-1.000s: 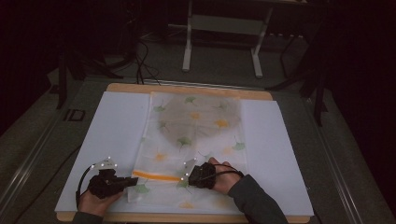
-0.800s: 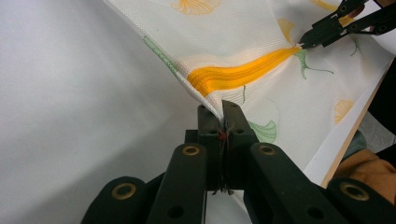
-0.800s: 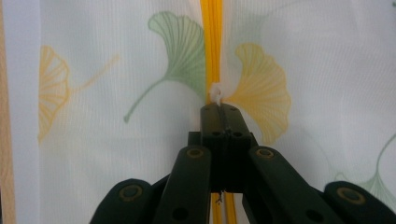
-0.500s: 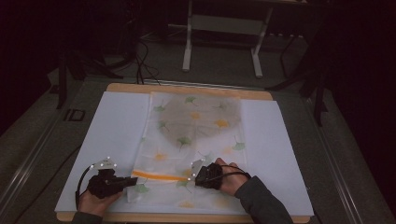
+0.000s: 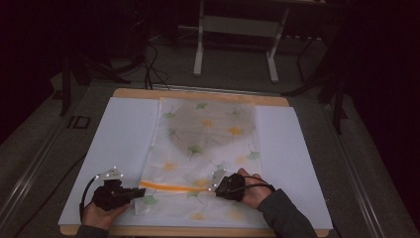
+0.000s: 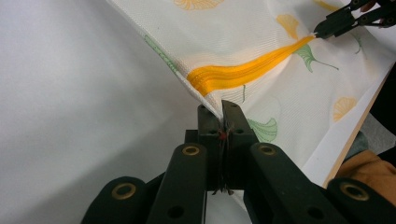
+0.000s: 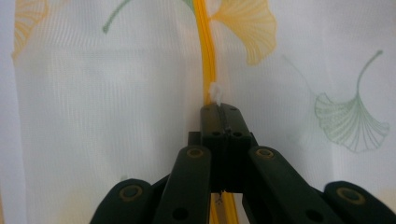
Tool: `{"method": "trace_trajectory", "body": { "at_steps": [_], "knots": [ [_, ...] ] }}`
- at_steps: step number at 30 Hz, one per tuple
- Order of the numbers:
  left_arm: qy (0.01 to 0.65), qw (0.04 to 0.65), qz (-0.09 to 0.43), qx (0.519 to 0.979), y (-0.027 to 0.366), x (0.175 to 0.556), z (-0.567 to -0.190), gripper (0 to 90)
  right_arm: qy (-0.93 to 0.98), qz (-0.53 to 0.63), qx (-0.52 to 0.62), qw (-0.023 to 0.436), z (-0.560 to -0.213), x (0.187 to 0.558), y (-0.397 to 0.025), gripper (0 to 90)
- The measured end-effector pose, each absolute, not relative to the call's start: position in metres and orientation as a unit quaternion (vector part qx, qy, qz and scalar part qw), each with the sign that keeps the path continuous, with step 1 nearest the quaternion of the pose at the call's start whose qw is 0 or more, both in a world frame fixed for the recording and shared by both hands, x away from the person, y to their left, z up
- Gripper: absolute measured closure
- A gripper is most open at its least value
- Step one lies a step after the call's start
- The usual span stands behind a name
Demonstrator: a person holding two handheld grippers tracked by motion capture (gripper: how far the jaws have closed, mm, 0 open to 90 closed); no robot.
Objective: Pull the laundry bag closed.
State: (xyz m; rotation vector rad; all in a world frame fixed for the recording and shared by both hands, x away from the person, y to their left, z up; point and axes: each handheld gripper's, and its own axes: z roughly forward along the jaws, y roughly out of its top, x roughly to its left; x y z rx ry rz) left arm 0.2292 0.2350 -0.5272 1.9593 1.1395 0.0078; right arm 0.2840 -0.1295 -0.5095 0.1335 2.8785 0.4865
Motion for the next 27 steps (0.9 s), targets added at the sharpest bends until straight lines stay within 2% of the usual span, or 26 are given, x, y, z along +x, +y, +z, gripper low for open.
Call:
{"method": "trace_trajectory", "body": {
  "at_steps": [27],
  "knots": [
    [0.456, 0.422, 0.003, 0.784, 0.236, 0.229, -0.528, 88.3, 0.978, 0.162, 0.073, 0.113, -0.509, 0.284, -0.166, 90.0]
  ]
}}
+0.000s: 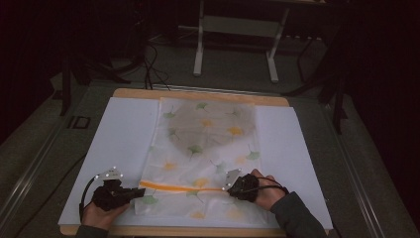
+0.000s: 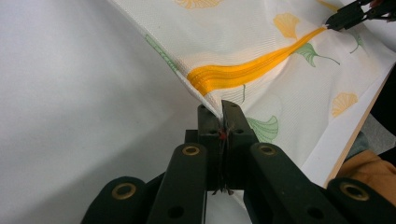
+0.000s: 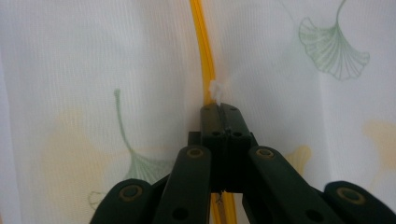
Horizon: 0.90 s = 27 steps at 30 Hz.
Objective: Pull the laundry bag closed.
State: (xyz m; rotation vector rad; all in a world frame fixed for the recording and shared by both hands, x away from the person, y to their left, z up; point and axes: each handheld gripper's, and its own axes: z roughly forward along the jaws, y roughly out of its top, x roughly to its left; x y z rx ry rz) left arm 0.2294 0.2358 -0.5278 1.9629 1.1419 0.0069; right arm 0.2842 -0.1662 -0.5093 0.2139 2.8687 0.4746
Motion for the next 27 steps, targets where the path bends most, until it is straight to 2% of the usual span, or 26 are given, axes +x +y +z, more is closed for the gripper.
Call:
{"method": "trace_trajectory", "body": {
  "at_steps": [27],
  "knots": [
    [0.458, 0.422, 0.002, 0.783, 0.236, 0.23, -0.528, 88.3, 0.976, 0.149, 0.089, 0.132, -0.507, 0.286, -0.188, 90.0]
  ]
}}
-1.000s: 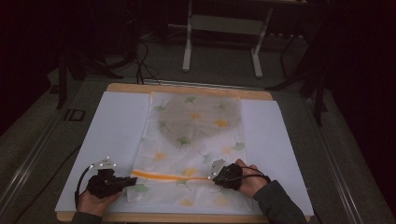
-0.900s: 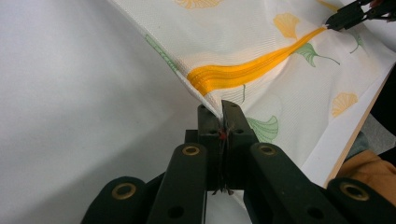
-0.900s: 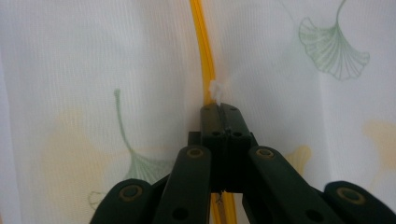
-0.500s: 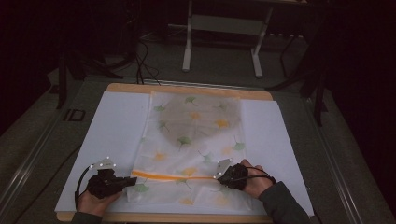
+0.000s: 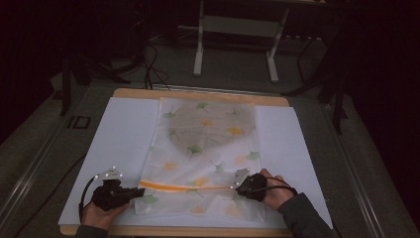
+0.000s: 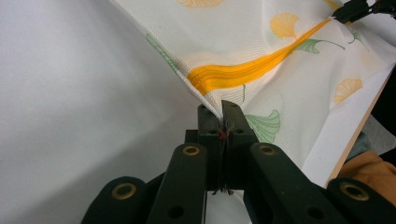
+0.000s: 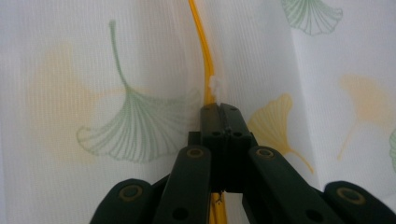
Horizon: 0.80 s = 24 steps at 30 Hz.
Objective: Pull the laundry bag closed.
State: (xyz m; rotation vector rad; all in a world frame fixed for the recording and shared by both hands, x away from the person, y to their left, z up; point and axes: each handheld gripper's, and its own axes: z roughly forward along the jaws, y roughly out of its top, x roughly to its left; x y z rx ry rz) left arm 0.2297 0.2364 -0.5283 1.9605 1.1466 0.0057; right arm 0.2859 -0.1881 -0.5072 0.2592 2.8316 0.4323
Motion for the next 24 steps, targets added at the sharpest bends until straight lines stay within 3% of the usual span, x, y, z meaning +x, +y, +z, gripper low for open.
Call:
{"method": "trace_trajectory", "body": {
  "at_steps": [24],
  "knots": [
    [0.459, 0.421, 0.003, 0.782, 0.237, 0.229, -0.528, 88.3, 0.974, 0.148, 0.105, 0.134, -0.509, 0.284, -0.208, 90.0]
  ]
}}
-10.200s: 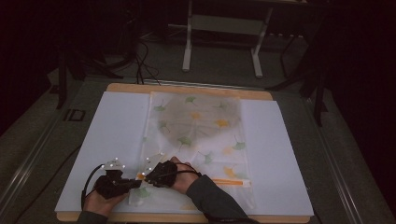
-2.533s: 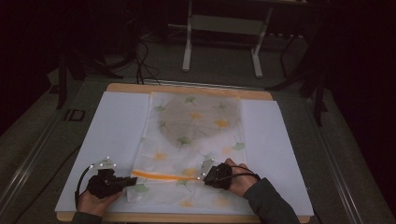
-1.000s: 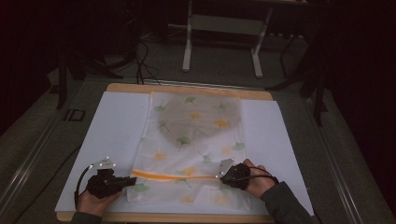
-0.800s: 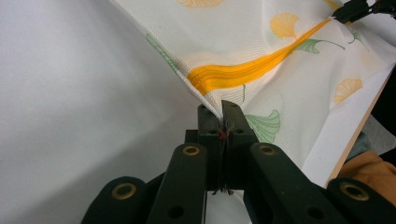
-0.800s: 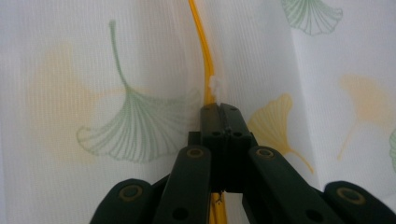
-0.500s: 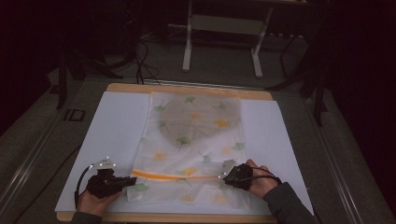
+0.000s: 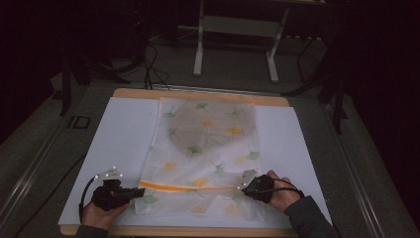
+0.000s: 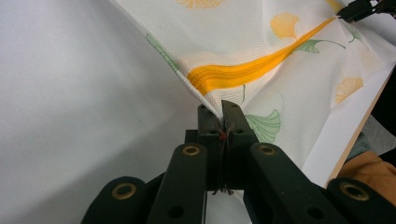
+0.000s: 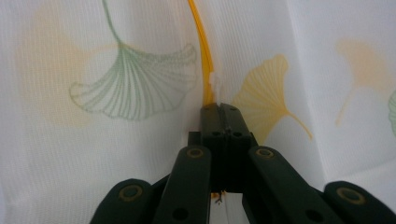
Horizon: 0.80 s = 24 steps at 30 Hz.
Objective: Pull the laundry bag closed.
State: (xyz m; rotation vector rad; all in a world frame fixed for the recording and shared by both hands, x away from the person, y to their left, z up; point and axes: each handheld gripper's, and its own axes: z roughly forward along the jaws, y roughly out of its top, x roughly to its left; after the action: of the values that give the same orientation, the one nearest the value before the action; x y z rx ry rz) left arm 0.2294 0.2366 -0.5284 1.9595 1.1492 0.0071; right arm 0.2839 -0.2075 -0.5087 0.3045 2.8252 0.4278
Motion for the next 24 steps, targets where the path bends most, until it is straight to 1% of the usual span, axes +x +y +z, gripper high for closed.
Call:
{"method": "trace_trajectory", "body": {
  "at_steps": [13, 24],
  "knots": [
    [0.459, 0.42, 0.003, 0.783, 0.237, 0.229, -0.529, 88.3, 0.973, 0.144, 0.106, 0.146, -0.508, 0.281, -0.216, 90.0],
    [0.459, 0.421, 0.002, 0.782, 0.237, 0.229, -0.529, 88.3, 0.973, 0.149, 0.106, 0.143, -0.505, 0.28, -0.225, 90.0]
  ]
}}
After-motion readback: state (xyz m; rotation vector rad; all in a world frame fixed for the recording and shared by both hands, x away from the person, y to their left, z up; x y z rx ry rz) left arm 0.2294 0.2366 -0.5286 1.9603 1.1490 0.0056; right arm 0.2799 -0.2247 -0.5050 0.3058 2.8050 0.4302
